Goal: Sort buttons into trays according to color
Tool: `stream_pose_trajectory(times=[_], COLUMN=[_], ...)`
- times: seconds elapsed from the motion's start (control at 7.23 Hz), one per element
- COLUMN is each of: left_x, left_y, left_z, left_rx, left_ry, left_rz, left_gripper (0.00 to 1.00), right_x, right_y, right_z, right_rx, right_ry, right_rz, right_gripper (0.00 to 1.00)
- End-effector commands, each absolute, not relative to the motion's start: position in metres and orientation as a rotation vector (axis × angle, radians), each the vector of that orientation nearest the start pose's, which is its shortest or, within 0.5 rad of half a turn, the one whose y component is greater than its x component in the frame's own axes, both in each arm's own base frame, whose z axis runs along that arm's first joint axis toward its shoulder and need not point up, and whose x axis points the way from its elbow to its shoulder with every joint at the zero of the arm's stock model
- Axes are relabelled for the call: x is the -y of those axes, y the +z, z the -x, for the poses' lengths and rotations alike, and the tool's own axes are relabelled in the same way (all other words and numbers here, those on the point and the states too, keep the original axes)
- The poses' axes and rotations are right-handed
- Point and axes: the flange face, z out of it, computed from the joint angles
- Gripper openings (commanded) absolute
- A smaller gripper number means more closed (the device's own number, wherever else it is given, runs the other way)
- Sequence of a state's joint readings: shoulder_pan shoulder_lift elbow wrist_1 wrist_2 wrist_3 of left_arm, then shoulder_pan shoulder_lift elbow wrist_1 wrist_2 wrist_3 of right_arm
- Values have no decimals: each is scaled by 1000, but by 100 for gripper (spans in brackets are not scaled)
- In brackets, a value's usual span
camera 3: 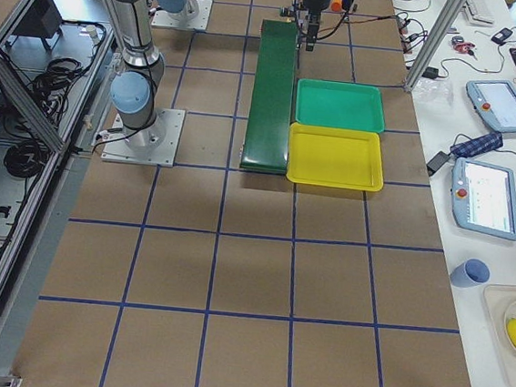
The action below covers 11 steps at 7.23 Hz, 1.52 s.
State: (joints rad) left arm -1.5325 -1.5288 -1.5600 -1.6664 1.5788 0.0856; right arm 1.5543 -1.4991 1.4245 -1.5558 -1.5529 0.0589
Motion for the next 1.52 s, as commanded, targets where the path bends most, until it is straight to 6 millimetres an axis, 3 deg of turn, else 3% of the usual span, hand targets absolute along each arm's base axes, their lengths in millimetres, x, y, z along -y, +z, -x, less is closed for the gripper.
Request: stream_pose_trajectory(times=[0.0,0.69,1.38], left_x=[474,471,470], left_y=[504,504,505], left_z=[113,114,112], left_rx=[-3137,-3138,-3128], left_ry=[73,70,69], left_rz=[-82,-87,-68], left_gripper=[100,100,100], right_x=[523,508,508], right_y=[525,519,516], right_z=[-127,-128,-129], right_rx=[-3122,-3126,-3118], right_ry=[-93,2,10], right_rz=[-114,-58,-50], right_gripper=[100,100,100])
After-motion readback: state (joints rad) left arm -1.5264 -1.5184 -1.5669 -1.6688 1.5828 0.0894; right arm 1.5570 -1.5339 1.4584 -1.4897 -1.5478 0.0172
